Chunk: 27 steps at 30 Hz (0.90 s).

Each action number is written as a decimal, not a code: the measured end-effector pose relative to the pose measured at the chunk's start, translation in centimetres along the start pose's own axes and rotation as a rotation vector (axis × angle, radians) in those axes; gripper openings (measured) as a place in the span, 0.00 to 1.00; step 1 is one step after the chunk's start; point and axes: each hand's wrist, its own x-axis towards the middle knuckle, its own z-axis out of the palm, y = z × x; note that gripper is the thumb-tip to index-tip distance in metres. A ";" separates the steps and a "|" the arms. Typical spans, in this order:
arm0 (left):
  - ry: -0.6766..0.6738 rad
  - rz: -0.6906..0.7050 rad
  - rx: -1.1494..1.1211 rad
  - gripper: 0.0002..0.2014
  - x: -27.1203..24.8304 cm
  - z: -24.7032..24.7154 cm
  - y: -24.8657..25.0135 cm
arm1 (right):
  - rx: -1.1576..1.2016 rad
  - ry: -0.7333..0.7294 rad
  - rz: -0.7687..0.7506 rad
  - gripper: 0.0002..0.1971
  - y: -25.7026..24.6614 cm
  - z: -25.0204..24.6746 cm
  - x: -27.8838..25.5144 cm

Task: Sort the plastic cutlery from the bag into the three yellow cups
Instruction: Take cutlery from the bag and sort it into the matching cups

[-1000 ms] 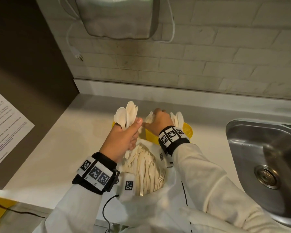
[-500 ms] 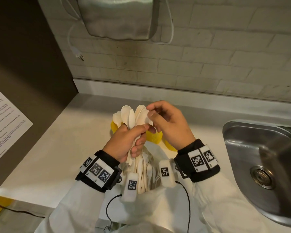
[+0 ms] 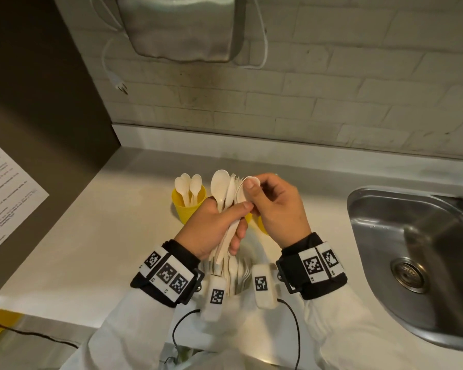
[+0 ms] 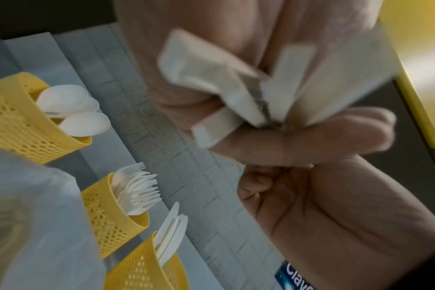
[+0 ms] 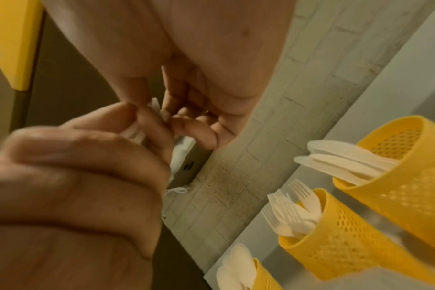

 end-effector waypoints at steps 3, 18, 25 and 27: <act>0.036 0.039 0.070 0.12 -0.1 0.2 -0.1 | -0.087 0.064 -0.008 0.10 0.3 -0.3 -0.2; 0.104 0.039 -0.009 0.12 -0.5 -0.1 -0.2 | -0.043 -0.096 0.066 0.10 -0.6 -1.0 -0.5; 0.051 0.007 -0.005 0.17 0.2 -0.4 0.0 | -0.324 -0.120 -0.028 0.12 -1.0 -0.5 0.7; 0.025 0.004 0.016 0.16 0.4 -0.5 0.1 | -0.346 -0.113 -0.023 0.10 -1.2 -0.5 1.1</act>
